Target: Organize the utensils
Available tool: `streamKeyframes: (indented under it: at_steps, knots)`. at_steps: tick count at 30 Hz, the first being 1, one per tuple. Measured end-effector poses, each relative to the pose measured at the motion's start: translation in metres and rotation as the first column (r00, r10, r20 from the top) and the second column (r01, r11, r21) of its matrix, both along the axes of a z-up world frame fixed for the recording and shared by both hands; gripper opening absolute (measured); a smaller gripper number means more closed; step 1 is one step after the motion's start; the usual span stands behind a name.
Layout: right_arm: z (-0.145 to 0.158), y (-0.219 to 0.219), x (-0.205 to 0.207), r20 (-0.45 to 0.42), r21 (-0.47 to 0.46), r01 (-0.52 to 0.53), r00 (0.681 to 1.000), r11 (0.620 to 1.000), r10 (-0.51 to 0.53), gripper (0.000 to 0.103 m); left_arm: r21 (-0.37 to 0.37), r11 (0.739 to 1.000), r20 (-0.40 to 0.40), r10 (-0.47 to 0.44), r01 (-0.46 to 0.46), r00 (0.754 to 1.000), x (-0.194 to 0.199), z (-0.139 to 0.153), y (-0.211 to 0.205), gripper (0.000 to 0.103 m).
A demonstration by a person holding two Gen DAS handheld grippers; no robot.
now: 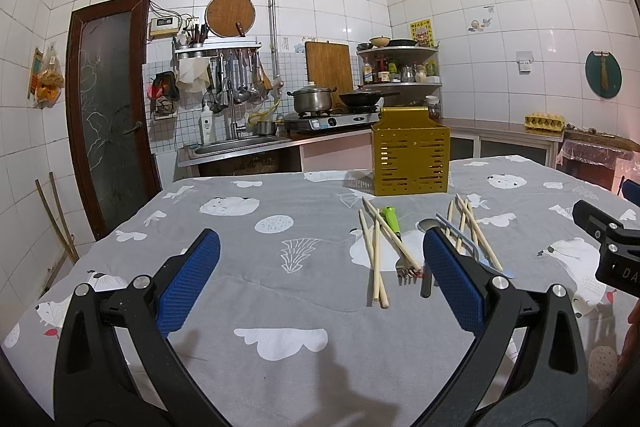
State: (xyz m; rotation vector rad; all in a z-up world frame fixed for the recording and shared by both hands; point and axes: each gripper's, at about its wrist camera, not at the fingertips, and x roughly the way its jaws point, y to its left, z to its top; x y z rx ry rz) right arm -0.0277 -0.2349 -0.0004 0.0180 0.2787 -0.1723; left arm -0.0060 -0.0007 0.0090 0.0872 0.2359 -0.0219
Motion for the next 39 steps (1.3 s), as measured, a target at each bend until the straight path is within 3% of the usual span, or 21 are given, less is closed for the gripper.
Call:
streamKeyframes:
  at_steps: [39]
  knots:
    - [0.0045,-0.0032,-0.002,0.008,-0.003,0.002,1.0,1.0,-0.002,0.099,0.003,1.0,0.002,0.005,-0.005,1.0,-0.0058,-0.0028,-0.0027,0.098]
